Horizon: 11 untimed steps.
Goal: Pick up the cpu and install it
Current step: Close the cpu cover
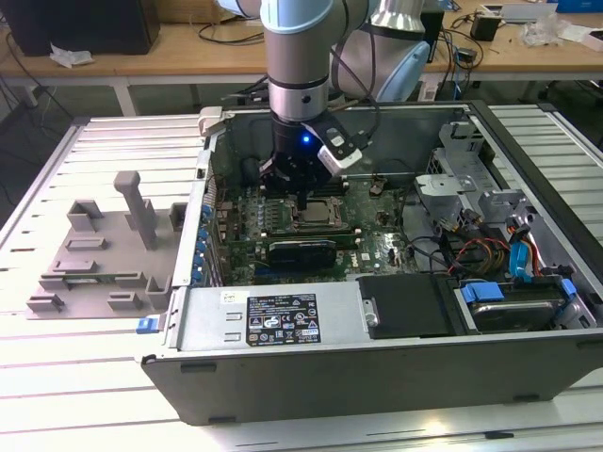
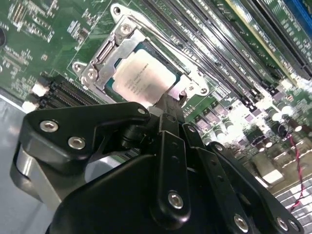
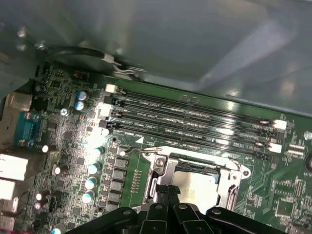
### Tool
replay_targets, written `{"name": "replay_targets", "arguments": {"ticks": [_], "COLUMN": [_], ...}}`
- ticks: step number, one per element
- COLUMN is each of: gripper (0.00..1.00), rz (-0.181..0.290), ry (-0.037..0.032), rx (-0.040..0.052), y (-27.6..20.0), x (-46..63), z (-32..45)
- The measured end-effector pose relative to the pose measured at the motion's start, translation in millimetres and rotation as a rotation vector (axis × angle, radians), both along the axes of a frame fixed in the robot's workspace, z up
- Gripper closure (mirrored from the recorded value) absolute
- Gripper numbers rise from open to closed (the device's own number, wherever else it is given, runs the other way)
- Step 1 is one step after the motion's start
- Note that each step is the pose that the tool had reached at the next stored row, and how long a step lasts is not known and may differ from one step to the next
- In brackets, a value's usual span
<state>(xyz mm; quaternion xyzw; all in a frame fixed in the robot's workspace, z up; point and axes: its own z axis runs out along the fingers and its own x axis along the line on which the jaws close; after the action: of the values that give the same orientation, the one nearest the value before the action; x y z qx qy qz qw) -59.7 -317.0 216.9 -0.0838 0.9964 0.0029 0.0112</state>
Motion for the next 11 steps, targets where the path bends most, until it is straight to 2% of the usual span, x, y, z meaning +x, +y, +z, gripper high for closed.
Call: {"name": "replay_targets", "arguments": {"ticks": [3, 8, 11], "gripper": [0.89, 0.89, 0.89], "rz": [-0.054, -0.057, -0.057], "ry": [0.0001, 0.0000, -0.0001], "rx": [-0.0001, -0.0001, 0.0000], "y": [0.0, 0.0, 0.0], "x": [0.0, -0.3, -4.4], "z": [-1.8, -5.7, -8.8]}}
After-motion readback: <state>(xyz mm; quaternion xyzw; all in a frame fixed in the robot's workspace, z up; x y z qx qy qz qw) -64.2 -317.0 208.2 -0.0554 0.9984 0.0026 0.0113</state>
